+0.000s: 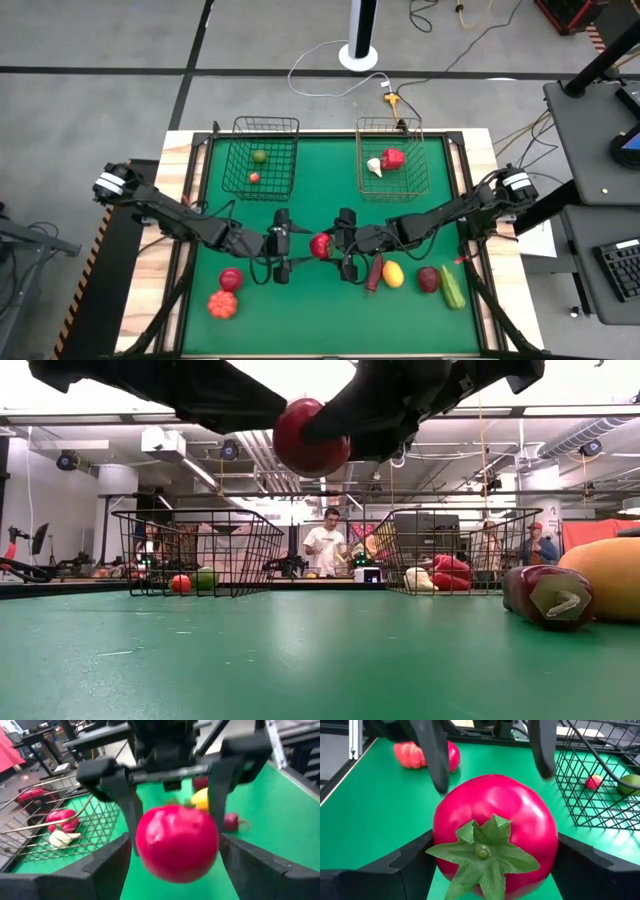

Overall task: Sort produce into baskets
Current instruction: Put the right tomato into the black wire basket, then put the chili pepper into the gold wire basket

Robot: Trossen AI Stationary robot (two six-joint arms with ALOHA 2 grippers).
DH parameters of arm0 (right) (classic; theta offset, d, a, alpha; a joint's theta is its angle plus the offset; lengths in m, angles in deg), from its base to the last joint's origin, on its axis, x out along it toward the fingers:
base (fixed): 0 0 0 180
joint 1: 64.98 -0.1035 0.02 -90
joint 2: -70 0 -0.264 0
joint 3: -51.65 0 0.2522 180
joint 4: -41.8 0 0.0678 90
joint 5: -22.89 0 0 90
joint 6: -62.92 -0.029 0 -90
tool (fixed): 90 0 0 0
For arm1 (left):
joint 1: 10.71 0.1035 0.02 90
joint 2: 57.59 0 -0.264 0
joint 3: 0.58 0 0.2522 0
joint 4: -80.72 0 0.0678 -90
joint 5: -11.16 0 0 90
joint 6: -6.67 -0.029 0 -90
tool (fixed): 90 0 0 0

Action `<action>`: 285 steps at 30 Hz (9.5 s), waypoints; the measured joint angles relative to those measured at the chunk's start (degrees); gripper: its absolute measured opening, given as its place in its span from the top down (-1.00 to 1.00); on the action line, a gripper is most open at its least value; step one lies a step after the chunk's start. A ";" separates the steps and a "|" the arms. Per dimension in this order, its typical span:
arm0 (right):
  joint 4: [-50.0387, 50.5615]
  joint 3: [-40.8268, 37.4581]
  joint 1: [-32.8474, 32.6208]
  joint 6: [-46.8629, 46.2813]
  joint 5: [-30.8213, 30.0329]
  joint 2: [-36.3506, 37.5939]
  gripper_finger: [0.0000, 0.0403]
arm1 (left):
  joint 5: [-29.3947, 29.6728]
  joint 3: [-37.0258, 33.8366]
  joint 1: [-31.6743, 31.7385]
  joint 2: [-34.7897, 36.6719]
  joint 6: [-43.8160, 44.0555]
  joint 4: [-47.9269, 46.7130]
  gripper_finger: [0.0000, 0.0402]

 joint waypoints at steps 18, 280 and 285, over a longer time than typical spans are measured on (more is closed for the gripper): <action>1.59 -0.07 0.02 -0.46 2.54 -0.05 -0.58 | -4.55 3.44 1.89 -5.62 -2.55 0.41 -0.18; 28.27 12.46 7.14 -0.53 6.97 -0.85 -0.81 | -30.89 21.45 68.96 -10.92 -8.03 -46.77 -0.74; 31.07 12.44 7.13 -2.55 6.98 1.26 -0.81 | -31.24 21.45 67.85 -5.48 -5.32 -49.09 -0.74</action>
